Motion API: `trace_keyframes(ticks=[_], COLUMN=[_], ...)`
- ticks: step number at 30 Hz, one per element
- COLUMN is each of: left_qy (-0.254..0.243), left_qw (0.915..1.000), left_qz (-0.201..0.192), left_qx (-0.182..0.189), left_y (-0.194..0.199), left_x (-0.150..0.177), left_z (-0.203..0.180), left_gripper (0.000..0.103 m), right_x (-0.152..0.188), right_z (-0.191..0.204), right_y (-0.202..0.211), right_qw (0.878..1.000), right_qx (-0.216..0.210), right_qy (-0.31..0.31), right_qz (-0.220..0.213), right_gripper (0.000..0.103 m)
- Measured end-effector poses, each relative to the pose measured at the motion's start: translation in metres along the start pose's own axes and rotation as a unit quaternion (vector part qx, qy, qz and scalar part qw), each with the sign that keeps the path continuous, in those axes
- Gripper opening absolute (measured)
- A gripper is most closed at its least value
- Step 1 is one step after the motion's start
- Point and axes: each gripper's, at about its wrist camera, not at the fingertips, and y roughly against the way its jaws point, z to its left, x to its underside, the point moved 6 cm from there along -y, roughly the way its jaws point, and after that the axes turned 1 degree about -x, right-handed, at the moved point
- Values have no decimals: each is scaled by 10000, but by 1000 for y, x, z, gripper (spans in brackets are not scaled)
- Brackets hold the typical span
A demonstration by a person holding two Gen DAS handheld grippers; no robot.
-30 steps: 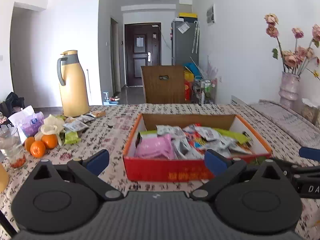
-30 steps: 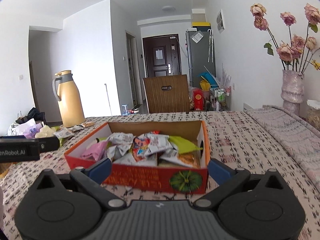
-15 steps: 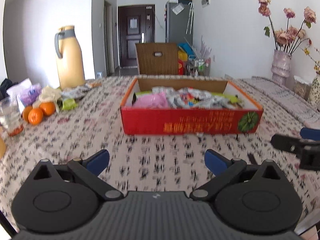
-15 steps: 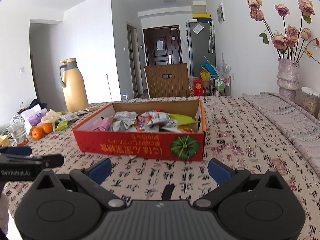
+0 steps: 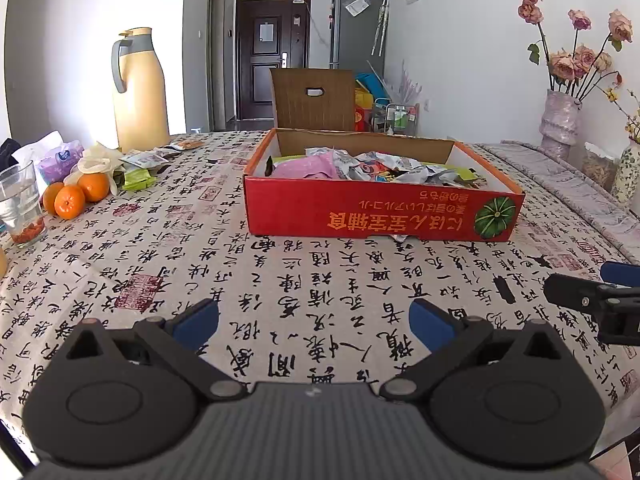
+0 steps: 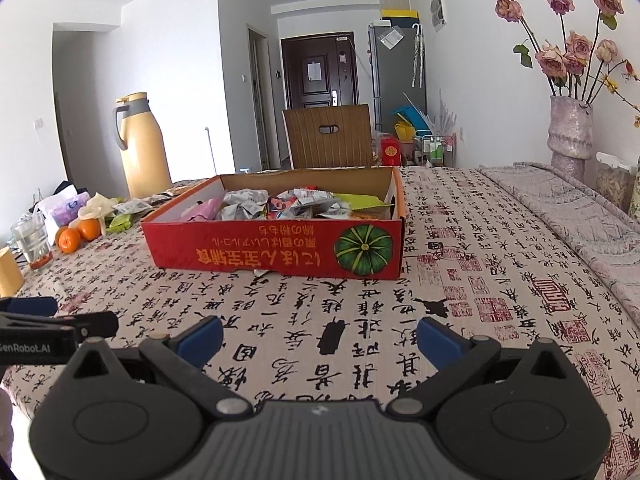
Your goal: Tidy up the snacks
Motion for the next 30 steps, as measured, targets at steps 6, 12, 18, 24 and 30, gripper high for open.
trace_keyframes(ticks=[6, 12, 18, 24, 30], left_qy=[-1, -10, -20, -27, -34], left_qw=[10000, 10000, 10000, 10000, 10000], left_qz=[-28, -37, -49, -59, -70], left_qx=[34, 43, 58, 54, 60], left_y=[2, 3, 5, 5, 7], left_x=[0, -1, -1, -2, -3], left_z=[0, -1, -2, -3, -3], left_gripper=[103, 103, 103, 103, 103], right_x=[1, 1, 1, 2, 2], right_z=[0, 0, 1, 1, 1], right_y=[1, 1, 2, 2, 2], right_qw=[10000, 10000, 10000, 10000, 10000], right_qx=[16, 17, 18, 21, 19], right_qy=[5, 5, 2, 3, 4], right_qz=[-2, -2, -4, 6, 2], right_gripper=[103, 103, 103, 103, 103])
